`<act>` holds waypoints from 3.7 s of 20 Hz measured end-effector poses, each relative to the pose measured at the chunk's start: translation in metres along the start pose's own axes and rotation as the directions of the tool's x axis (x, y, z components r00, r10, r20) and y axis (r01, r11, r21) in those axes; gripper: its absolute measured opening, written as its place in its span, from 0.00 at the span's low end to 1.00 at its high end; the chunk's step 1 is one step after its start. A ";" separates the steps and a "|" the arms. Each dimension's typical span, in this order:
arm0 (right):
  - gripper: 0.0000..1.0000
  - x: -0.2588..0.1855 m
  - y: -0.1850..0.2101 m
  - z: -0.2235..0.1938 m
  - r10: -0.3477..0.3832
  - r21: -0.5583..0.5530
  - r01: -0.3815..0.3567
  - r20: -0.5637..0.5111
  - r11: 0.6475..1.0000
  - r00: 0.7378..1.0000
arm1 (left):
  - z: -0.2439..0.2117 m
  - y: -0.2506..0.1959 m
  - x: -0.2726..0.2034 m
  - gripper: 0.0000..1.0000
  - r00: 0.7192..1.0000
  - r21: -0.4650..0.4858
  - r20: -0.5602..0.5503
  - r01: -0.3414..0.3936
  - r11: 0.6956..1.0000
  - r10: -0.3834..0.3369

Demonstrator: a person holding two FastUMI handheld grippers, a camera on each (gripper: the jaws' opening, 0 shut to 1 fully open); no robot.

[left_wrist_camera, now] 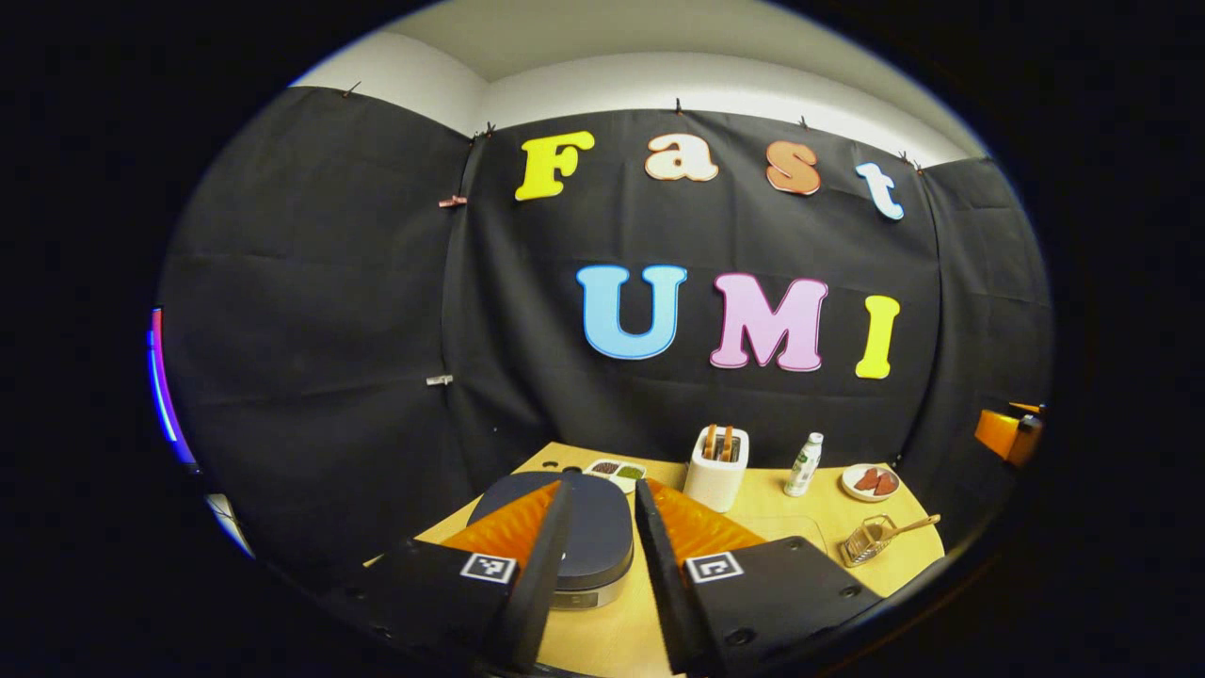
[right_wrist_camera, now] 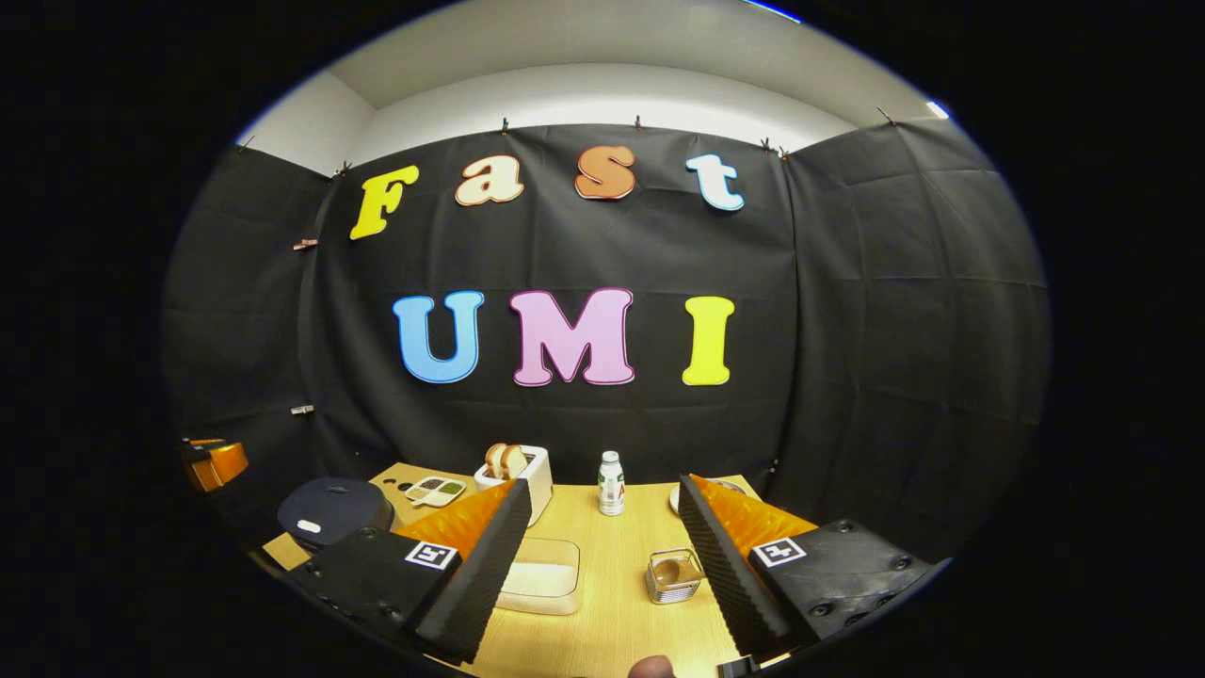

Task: Close the left gripper, press the button to open the rice cooker; take a wooden spoon from the chopstick holder with the right hand, scoop a spoonful of rice and pour it into the rice cooker, then put the wooden spoon back into the chopstick holder.

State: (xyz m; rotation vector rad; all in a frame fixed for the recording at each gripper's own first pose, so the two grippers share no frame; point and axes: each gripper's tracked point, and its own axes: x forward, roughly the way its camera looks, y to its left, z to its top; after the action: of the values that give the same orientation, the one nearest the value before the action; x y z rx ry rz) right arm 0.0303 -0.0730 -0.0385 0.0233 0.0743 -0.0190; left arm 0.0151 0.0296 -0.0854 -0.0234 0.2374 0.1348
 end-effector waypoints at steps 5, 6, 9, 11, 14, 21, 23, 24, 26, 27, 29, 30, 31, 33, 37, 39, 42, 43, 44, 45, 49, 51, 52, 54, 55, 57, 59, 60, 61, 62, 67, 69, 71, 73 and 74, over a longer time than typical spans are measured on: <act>0.98 0.005 -0.010 -0.009 -0.012 -0.011 0.012 -0.022 1.000 1.000 | -0.046 0.019 0.033 0.15 0.987 -0.030 -0.156 0.024 0.999 -0.028; 0.98 0.007 -0.012 -0.010 -0.017 -0.015 0.017 -0.024 1.000 1.000 | -0.056 0.022 0.041 0.12 0.982 -0.045 -0.187 0.026 0.999 -0.034; 0.98 0.010 -0.024 -0.016 -0.040 -0.028 0.039 -0.035 0.999 0.999 | -0.092 0.032 0.068 0.06 0.954 -0.071 -0.293 0.040 0.997 -0.059; 0.98 0.014 -0.031 -0.023 -0.057 -0.030 0.055 -0.051 0.998 0.997 | -0.113 0.045 0.087 0.05 0.934 -0.064 -0.354 0.025 0.998 -0.046; 0.98 0.016 -0.041 -0.037 -0.082 -0.035 0.079 -0.083 0.996 0.993 | -0.132 0.060 0.110 0.05 0.910 -0.057 -0.413 0.005 0.998 -0.028; 0.98 0.019 -0.051 -0.058 -0.113 -0.031 0.109 -0.137 0.994 0.984 | -0.155 0.072 0.135 0.05 0.862 -0.113 -0.503 0.003 0.994 -0.060; 0.98 0.019 -0.050 -0.061 -0.116 -0.027 0.113 -0.148 0.993 0.982 | -0.159 0.070 0.141 0.05 0.856 -0.122 -0.513 0.008 0.993 -0.069; 0.98 0.019 -0.051 -0.062 -0.117 -0.025 0.114 -0.150 0.993 0.982 | -0.159 0.072 0.137 0.05 0.845 -0.129 -0.529 0.008 0.992 -0.076; 0.98 0.019 -0.049 -0.063 -0.117 -0.024 0.115 -0.153 0.993 0.981 | -0.163 0.073 0.138 0.06 0.832 -0.133 -0.550 0.006 0.991 -0.079; 0.98 0.019 -0.049 -0.063 -0.117 -0.023 0.115 -0.153 0.993 0.981 | -0.169 0.073 0.139 0.06 0.814 -0.134 -0.576 -0.005 0.991 -0.074; 0.98 0.017 -0.050 -0.067 -0.119 -0.024 0.117 -0.160 0.993 0.980 | -0.164 0.072 0.139 0.06 0.823 -0.132 -0.562 0.006 0.991 -0.079; 0.98 0.016 -0.050 -0.068 -0.121 -0.022 0.119 -0.162 0.993 0.979 | -0.166 0.071 0.139 0.06 0.819 -0.132 -0.568 0.006 0.991 -0.080; 0.98 0.015 -0.051 -0.068 -0.120 -0.018 0.119 -0.164 0.993 0.979 | -0.164 0.072 0.138 0.06 0.831 -0.134 -0.550 0.009 0.991 -0.082; 0.98 0.015 -0.051 -0.068 -0.115 -0.019 0.113 -0.167 0.993 0.979 | -0.149 0.076 0.139 0.06 0.867 -0.136 -0.494 -0.007 0.991 -0.062; 0.98 0.014 -0.055 -0.067 -0.109 -0.007 0.109 -0.166 0.994 0.980 | -0.081 0.078 0.135 0.07 0.959 -0.095 -0.285 -0.017 0.995 -0.011; 0.98 0.014 -0.056 -0.064 -0.105 0.000 0.107 -0.164 0.994 0.981 | -0.037 0.072 0.135 0.07 0.987 -0.056 -0.158 -0.012 0.998 0.003; 0.98 0.013 -0.060 -0.061 -0.101 0.005 0.103 -0.159 0.995 0.982 | 0.010 0.063 0.128 0.08 0.999 -0.002 -0.032 -0.003 1.000 0.003; 0.98 0.013 -0.062 -0.060 -0.100 0.013 0.104 -0.158 0.995 0.982 | 0.020 0.058 0.123 0.07 1.000 0.003 -0.013 0.003 1.000 -0.003; 0.98 0.013 -0.064 -0.059 -0.101 0.020 0.106 -0.158 0.994 0.982 | 0.027 0.053 0.120 0.07 1.000 0.002 0.002 0.012 1.000 -0.012; 0.98 0.013 -0.065 -0.058 -0.103 0.026 0.109 -0.156 0.994 0.982 | 0.030 0.048 0.115 0.07 1.000 0.001 0.011 0.019 1.000 -0.019; 0.98 0.009 -0.068 -0.057 -0.097 0.031 0.103 -0.151 0.994 0.984 | 0.044 0.031 0.095 0.10 0.998 -0.009 0.058 0.036 0.999 -0.035; 0.98 0.006 -0.069 -0.057 -0.088 0.031 0.093 -0.150 0.995 0.985 | 0.049 0.014 0.079 0.16 0.995 -0.029 0.087 0.059 0.998 -0.057; 0.98 0.004 -0.070 -0.057 -0.084 0.031 0.090 -0.149 0.995 0.985 | 0.050 0.007 0.072 0.24 0.993 -0.032 0.096 0.069 0.997 -0.066; 0.98 0.000 -0.074 -0.058 -0.084 0.034 0.090 -0.147 0.995 0.986 | 0.051 0.001 0.057 0.52 0.991 -0.033 0.119 0.060 0.998 -0.055; 0.98 -0.002 -0.075 -0.060 -0.084 0.038 0.090 -0.150 0.995 0.985 | 0.054 -0.001 0.049 0.66 0.989 -0.037 0.137 0.055 0.998 -0.049; 0.98 -0.006 -0.079 -0.069 -0.084 0.060 0.095 -0.167 0.994 0.982 | 0.057 -0.008 0.036 0.94 0.985 -0.040 0.167 0.045 0.998 -0.038; 0.98 -0.007 -0.086 -0.088 -0.092 0.084 0.110 -0.198 0.990 0.976 | 0.057 -0.016 0.028 0.94 0.982 -0.022 0.185 0.038 0.999 -0.033; 0.98 -0.007 -0.090 -0.102 -0.098 0.091 0.120 -0.220 0.989 0.971 | 0.057 -0.023 0.025 0.94 0.982 -0.022 0.185 0.046 0.999 -0.041; 0.98 -0.007 -0.092 -0.114 -0.102 0.100 0.129 -0.238 0.987 0.966 | 0.056 -0.030 0.022 0.92 0.982 -0.032 0.180 0.054 0.998 -0.047; 0.97 -0.006 -0.096 -0.130 -0.104 0.114 0.138 -0.261 0.984 0.960 | 0.056 -0.038 0.019 0.95 0.983 -0.043 0.175 0.064 0.997 -0.056; 0.98 0.015 -0.110 -0.212 -0.106 0.173 0.175 -0.348 0.969 0.931 | 0.064 -0.071 0.006 0.95 0.980 -0.040 0.181 0.090 0.995 -0.081; 0.98 0.034 -0.114 -0.239 -0.092 0.181 0.167 -0.361 0.969 0.928 | 0.073 -0.084 -0.002 0.95 0.975 -0.017 0.203 0.094 0.995 -0.089; 0.98 0.058 -0.120 -0.265 -0.082 0.175 0.154 -0.364 0.972 0.928 | 0.075 -0.095 -0.010 0.95 0.973 -0.003 0.213 0.094 0.996 -0.092; 0.99 0.077 -0.127 -0.285 -0.075 0.171 0.147 -0.371 0.974 0.926 | 0.070 -0.098 -0.015 0.95 0.976 -0.003 0.204 0.081 0.997 -0.078; 0.98 0.089 -0.132 -0.293 -0.077 0.176 0.151 -0.369 0.973 0.926 | 0.066 -0.099 -0.017 0.95 0.979 -0.008 0.192 0.070 0.998 -0.067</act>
State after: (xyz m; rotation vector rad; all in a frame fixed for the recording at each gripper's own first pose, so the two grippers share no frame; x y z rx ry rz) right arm 0.0947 -0.1994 -0.3405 0.2263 0.4423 -0.1395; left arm 0.0271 -0.0678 -0.0168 -0.0327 0.0432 0.0692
